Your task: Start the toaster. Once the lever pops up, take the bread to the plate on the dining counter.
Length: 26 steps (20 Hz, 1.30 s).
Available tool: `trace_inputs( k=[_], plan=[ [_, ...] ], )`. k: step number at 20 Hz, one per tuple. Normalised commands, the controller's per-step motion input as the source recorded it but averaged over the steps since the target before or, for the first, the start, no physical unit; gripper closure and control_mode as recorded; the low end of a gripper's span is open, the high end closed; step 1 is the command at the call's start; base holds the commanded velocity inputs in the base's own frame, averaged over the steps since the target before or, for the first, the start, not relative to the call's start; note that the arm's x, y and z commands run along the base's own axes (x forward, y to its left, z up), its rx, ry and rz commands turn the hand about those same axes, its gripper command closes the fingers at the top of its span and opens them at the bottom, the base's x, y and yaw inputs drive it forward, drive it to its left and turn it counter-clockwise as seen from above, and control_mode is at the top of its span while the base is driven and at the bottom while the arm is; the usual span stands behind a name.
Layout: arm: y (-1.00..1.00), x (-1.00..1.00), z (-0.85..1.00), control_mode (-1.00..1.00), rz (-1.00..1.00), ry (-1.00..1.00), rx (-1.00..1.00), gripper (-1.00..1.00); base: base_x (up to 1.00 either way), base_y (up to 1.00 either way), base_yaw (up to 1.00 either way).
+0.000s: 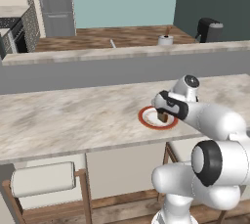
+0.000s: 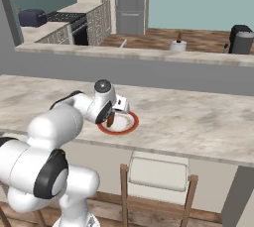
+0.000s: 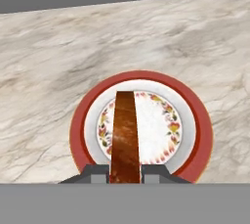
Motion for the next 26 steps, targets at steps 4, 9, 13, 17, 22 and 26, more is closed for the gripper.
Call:
trace_inputs(
  k=[4,9,13,17,22,26],
  plan=[
    [0.0,0.08,-0.05,-1.0,0.0,0.0,0.0,1.0,0.0,0.0,0.0],
    [0.0,0.12,0.0,-1.0,0.0,0.0,0.0,1.0,0.0,0.0,0.0],
    [0.0,0.14,0.0,-1.0,0.0,-0.04,0.0,1.0,0.0,0.0,0.0],
    [0.0,0.11,-0.04,-1.0,0.0,-0.1,0.0,1.0,0.0,0.0,0.0],
    [0.0,0.08,-0.14,-1.0,0.0,-0.1,0.0,1.0,0.0,0.0,0.0],
    [0.0,0.04,-0.15,-1.0,0.0,-0.03,0.0,1.0,0.0,0.0,0.0]
  ],
)
